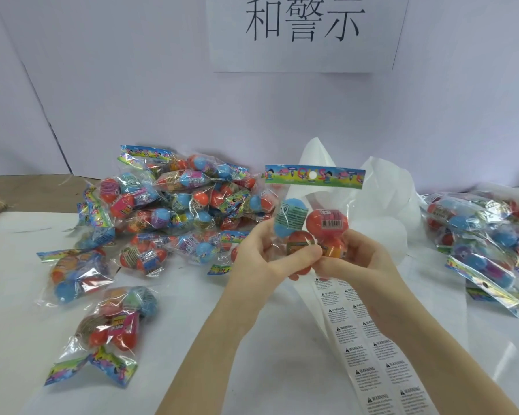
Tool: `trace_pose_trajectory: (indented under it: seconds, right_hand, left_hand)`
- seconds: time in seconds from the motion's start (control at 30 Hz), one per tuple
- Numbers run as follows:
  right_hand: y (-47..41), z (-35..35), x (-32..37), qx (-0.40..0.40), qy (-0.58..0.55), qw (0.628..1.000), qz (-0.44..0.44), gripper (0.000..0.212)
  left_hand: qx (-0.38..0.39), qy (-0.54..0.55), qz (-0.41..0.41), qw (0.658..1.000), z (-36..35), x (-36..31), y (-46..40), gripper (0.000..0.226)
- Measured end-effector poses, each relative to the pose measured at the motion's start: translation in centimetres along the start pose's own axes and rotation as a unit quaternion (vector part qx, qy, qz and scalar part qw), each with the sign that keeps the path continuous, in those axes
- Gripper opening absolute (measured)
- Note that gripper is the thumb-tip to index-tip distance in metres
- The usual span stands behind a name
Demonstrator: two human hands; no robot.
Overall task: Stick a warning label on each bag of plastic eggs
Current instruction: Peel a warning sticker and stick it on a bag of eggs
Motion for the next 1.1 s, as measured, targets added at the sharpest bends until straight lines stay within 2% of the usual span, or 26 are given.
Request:
trace_pose_trajectory:
  seconds: [0.07,0.2,0.33,0.43,0.53,0.6,0.7,0.8,0.97,1.1]
  right_hand:
    - [0.0,-0.3,0.3,0.010,0.013,1.000,0.009,0.023]
    - [0.0,-0.3,0.0,0.000,0.020,1.000,-0.005,0.022]
    - [0.2,-0.8,0.1,0.024,0.016,1.000,0.001,0.026]
    - [0.3,-1.2,0.1,0.049,-0.008,0.999,0.000,0.026]
    - [0.2,-0.5,0.1,0.016,-0.035,0.999,-0.001,0.021]
    - [0.2,-0.5,0.2,0.011,-0.043,0.999,0.005,0.020]
    - [0.2,-0.4,0.1,0.001,-0.053,0.999,0.000,0.027]
    - [0.1,0.1,0.2,-0.021,-0.072,0.997,0.004,0.023]
    - [0.1,1.1,0.1,-0.059,-0.061,0.996,0.008,0.020]
    - [0.2,1.5,0.3,-0.081,-0.054,0.995,0.013,0.021]
  left_hand:
    - [0.019,-0.013,0.015,1.000,-0.5,0.3,0.0,0.021]
    - [0.021,-0.015,0.028,0.999,-0.8,0.5,0.0,0.032]
    - [0.028,0.017,0.022,0.999,-0.8,0.0,0.1,0.007]
    - [0.019,0.014,0.009,1.000,-0.4,0.0,-0.1,0.026]
    - [-0.001,-0.005,0.017,1.000,-0.4,0.2,-0.1,0.004]
    - [-0.002,-0.008,0.023,1.000,-0.5,0.5,0.0,0.012]
    - [-0.007,-0.025,0.025,0.999,-0.5,0.5,0.0,0.009]
    - [0.004,-0.030,0.019,0.999,-0.6,0.2,0.2,0.007]
    - [0.066,-0.053,0.024,0.996,-1.5,0.3,0.5,0.039]
    - [0.041,-0.069,0.037,0.996,-0.9,0.3,0.3,0.042]
Point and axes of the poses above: each hand's wrist, its own y-axis away from the middle knuckle, its own z-axis out of the back of the hand, x = y × z, the point moved 8 cm from there along -y, towards the middle knuckle, and after that the axes turned 6 degrees about z, right-handed, at the moved point
